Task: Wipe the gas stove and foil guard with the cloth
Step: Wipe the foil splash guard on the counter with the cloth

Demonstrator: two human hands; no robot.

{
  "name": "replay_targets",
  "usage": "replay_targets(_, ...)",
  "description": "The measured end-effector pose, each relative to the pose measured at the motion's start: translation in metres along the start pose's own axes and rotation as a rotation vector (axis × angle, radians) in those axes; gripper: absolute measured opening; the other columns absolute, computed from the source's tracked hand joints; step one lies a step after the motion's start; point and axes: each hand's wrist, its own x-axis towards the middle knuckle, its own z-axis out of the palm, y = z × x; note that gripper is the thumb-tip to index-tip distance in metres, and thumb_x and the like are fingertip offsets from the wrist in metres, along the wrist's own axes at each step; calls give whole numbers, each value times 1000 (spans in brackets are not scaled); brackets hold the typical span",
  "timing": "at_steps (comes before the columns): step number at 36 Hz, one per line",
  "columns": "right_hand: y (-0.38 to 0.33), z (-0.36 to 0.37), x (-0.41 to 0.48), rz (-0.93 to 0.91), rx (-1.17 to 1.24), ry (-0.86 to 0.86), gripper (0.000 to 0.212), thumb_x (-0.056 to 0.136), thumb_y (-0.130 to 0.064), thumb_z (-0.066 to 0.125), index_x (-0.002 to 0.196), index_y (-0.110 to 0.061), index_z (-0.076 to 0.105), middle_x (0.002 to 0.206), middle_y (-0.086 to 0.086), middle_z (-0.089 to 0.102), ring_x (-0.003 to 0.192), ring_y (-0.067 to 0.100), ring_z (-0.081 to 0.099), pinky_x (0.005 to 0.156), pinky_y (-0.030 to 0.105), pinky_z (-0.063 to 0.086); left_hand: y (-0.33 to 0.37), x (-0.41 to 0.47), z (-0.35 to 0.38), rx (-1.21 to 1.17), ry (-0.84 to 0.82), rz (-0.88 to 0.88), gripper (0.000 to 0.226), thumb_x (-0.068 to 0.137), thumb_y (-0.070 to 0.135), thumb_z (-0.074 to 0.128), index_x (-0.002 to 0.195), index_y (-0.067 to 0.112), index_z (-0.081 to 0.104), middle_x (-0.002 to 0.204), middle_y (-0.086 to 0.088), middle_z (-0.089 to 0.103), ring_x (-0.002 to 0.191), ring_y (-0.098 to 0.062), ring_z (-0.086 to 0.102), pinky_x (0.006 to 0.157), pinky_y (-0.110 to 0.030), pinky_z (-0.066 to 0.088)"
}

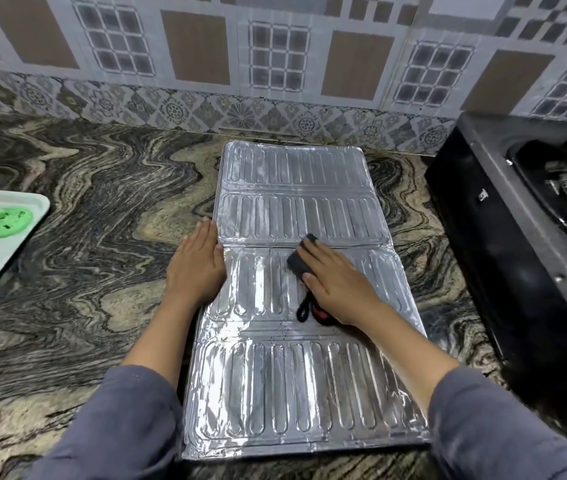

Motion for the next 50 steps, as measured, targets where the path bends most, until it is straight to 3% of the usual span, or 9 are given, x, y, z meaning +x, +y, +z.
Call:
replay_targets(11,29,9,-55,470,16,154,53,100,-36,22,149,-20,10,159,-4,1,146,12,2,118,32,0,2,0,-4,-53,35,4,51,99,26,26,146,8,22,156,-11,19,145,-22,16,119,-37,13)
replay_targets(14,26,12,-52,501,13,174,54,99,-35,23,149,-20,11,159,-3,1,146,13,1,118,33,-1,6,-5,-11,-31,155,4,43,93,25,42,129,2,46,132,-19,48,121,-35,46,98,-45,41)
replay_targets(17,25,12,-51,506,14,176,54,99,-35,23,149,-21,12,159,-4,2,146,13,1,118,34,0,12,-14,-16,57,231,34,28,90,21,51,109,1,56,108,-19,55,98,-35,52,77,-42,44)
replay_targets(26,23,8,-53,491,33,164,55,98,-35,23,149,-19,11,159,-3,3,146,16,1,118,37,2,15,-52,-25,-115,142,-1,33,89,28,48,118,12,52,114,-15,61,107,-33,57,84,-44,50)
replay_targets(29,24,8,-54,486,36,167,55,98,-35,23,149,-18,12,159,-2,5,146,17,2,119,37,2,16,-85,-16,-126,35,-8,52,89,41,40,127,6,47,132,-16,52,124,-34,48,102,-47,42)
replay_targets(32,25,8,-54,478,39,167,55,98,-35,23,149,-17,12,159,0,6,146,18,3,120,38,3,19,-120,-9,-122,22,-20,56,96,34,41,143,5,31,153,-11,26,144,-24,22,118,-41,21)
replay_targets(37,24,9,-53,489,40,193,55,97,-33,25,148,-16,15,159,0,7,146,18,4,119,38,4,18,-148,2,-51,-26,-50,59,99,38,27,149,12,8,157,-2,-3,145,-13,-5,115,-29,-4)
replay_targets(45,2,17,-41,599,108,245,57,98,-32,29,148,-10,14,159,6,7,146,24,3,118,42,6,19,-150,7,13,-29,-74,57,99,41,17,149,18,2,157,2,-6,146,-11,-5,112,-24,-8)
replay_targets(50,-26,21,-26,534,129,216,58,98,-32,28,149,-10,12,159,6,6,146,24,2,118,41,4,19,-151,6,0,-40,-76,57,99,41,17,149,19,0,158,3,-8,146,-11,-6,115,-26,-6)
